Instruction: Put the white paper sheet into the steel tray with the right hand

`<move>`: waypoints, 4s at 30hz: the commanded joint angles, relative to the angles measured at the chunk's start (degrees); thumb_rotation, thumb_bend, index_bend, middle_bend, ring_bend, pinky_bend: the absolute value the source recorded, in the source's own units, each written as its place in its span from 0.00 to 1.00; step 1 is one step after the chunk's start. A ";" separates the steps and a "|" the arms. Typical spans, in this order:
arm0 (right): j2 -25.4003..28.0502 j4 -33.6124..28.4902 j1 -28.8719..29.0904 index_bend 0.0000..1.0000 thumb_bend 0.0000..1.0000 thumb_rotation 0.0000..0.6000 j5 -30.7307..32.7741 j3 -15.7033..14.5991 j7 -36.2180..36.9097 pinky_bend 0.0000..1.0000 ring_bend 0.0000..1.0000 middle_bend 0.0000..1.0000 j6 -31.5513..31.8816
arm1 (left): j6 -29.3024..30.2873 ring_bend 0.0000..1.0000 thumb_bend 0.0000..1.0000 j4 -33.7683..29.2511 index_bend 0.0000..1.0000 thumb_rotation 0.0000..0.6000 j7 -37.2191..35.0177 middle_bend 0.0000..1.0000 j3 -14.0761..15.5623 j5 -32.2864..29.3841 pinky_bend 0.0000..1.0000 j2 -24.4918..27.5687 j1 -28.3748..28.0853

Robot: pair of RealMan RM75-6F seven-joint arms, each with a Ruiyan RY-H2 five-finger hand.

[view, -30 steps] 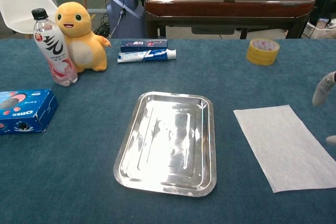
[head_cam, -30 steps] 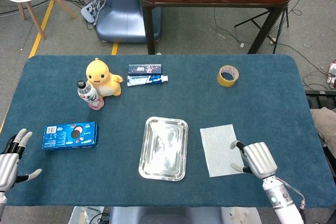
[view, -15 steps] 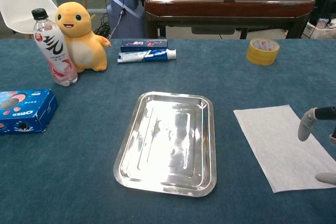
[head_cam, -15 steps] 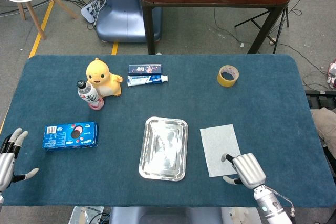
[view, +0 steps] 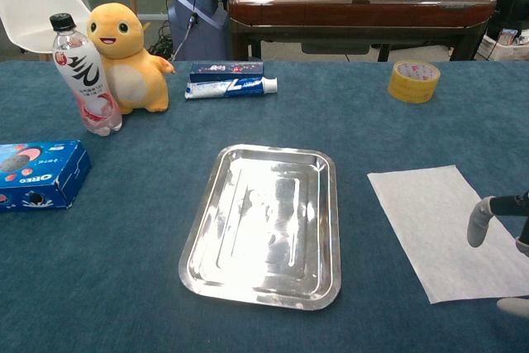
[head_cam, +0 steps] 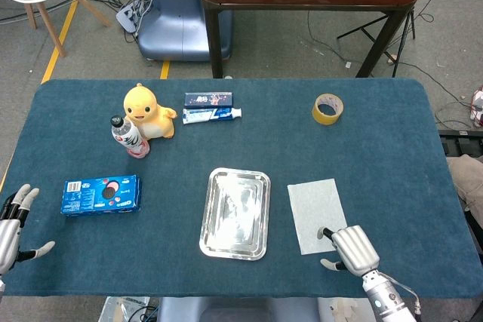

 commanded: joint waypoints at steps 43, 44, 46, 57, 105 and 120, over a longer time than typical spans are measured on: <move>-6.23 7.19 0.80 0.45 0.00 1.00 3.91 1.03 -0.96 1.00 1.00 1.00 -2.82 | 0.40 0.02 0.07 -0.43 0.00 1.00 -0.42 0.01 -0.23 0.13 0.41 0.45 0.32; -6.39 7.39 0.84 0.45 0.00 1.00 3.92 1.02 -0.97 1.00 1.00 1.00 -2.88 | 0.49 0.02 0.07 -0.48 0.00 1.00 -0.42 0.01 -0.23 0.19 0.41 0.49 0.35; -6.64 7.71 0.90 0.45 0.00 1.00 3.88 1.01 -0.99 1.00 1.00 1.00 -2.91 | 0.53 0.02 0.07 -0.55 0.00 1.00 -0.50 0.01 -0.24 0.19 0.41 0.56 0.39; -7.30 8.65 1.05 0.45 0.00 1.00 4.22 1.61 -0.84 1.00 1.00 1.00 -2.45 | 0.66 0.02 0.07 -0.70 0.00 1.00 -0.65 0.01 -0.26 0.27 0.41 0.73 0.49; -6.83 9.14 1.57 0.56 0.42 1.00 4.72 4.24 3.36 1.00 1.00 1.00 0.54 | -0.20 0.02 0.07 -0.42 0.00 1.00 -0.53 0.01 -0.33 -0.39 0.41 0.54 0.30; -3.47 3.17 3.80 0.56 0.46 1.00 6.32 9.36 1.04 1.00 1.00 1.00 2.18 | 0.17 0.02 0.07 -0.75 0.00 1.00 -0.88 0.02 -0.35 -0.12 0.41 0.96 0.45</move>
